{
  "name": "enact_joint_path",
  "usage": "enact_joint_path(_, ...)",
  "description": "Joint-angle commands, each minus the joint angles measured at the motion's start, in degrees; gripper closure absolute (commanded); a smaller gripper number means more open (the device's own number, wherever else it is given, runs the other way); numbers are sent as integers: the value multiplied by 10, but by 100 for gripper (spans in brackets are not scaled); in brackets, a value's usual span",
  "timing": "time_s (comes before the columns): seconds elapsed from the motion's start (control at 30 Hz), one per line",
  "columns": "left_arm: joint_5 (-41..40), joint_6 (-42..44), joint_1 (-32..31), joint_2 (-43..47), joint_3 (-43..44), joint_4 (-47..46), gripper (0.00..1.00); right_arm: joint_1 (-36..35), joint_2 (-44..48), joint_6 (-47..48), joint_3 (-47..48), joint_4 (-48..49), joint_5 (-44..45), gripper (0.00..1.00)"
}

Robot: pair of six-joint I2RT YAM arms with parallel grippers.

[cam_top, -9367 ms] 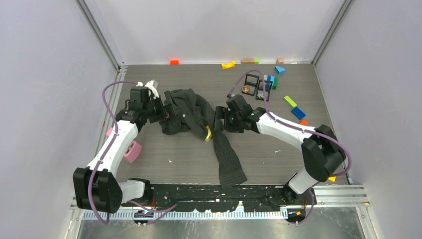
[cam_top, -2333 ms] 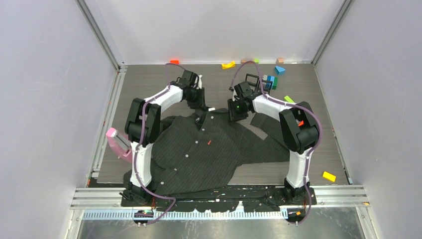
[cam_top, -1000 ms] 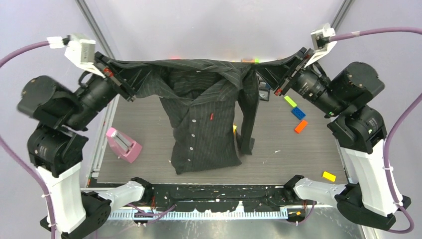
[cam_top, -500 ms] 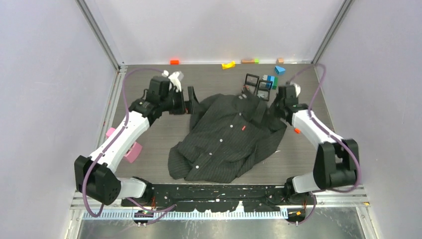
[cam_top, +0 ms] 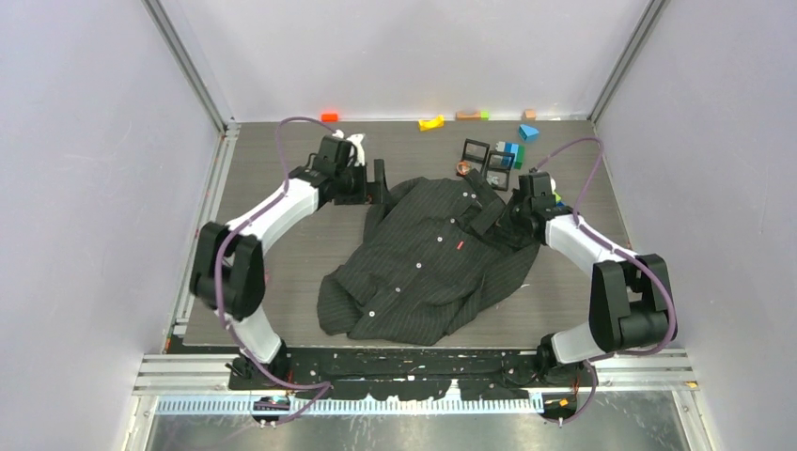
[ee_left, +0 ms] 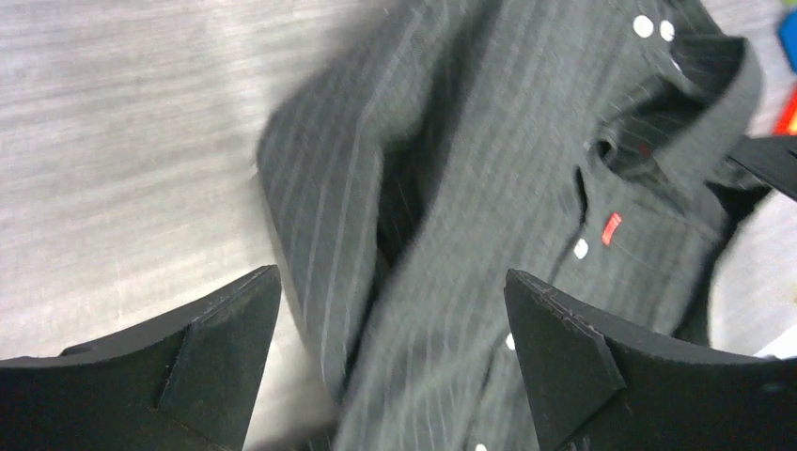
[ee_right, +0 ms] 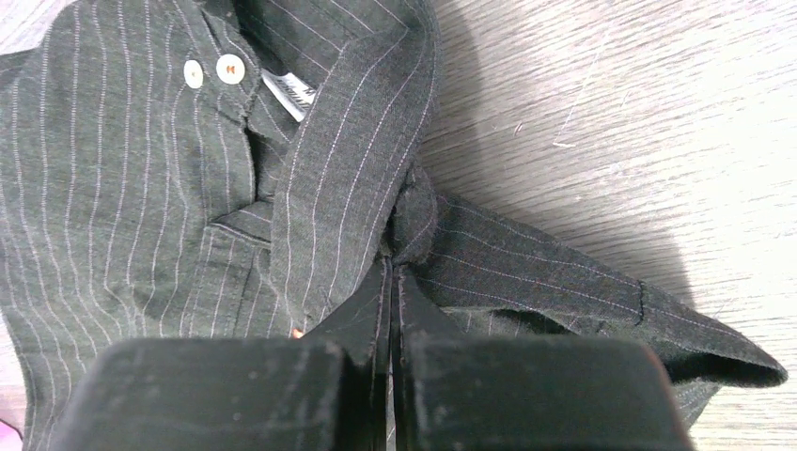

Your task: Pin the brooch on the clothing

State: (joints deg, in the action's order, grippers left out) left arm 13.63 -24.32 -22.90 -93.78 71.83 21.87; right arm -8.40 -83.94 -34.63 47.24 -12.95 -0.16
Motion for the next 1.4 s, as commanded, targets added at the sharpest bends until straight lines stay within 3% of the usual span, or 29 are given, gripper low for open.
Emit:
enact_joint_path(0.0, -32, 36, 1, -89, 82, -33, 10, -2, 38, 3, 7, 17, -1, 100)
enact_joint_path(0.23, -60, 31, 1, -201, 182, -6, 25, -1, 61, 15, 13, -4, -3, 100)
enact_joint_path(0.67, -40, 14, -22, -264, 211, -13, 31, -2, 51, 23, 27, -14, -6, 100)
enact_joint_path(0.77, -42, 22, -22, -284, 232, 5, 44, -2, 51, 23, 33, -16, -11, 100)
enact_joint_path(0.87, -46, 27, -23, -282, 232, 1, 74, -2, 57, 28, 40, -24, -10, 100)
enact_joint_path(0.97, -65, 35, -23, -251, 210, -22, 99, -2, 66, 39, 52, -45, -4, 100)
enact_joint_path(1.2, -150, 66, -9, -68, 177, -19, 100, -1, 131, 87, 164, -143, 56, 100)
enact_joint_path(1.37, -202, 115, 10, 68, 213, 53, 100, -1, 190, 133, 288, -215, 105, 100)
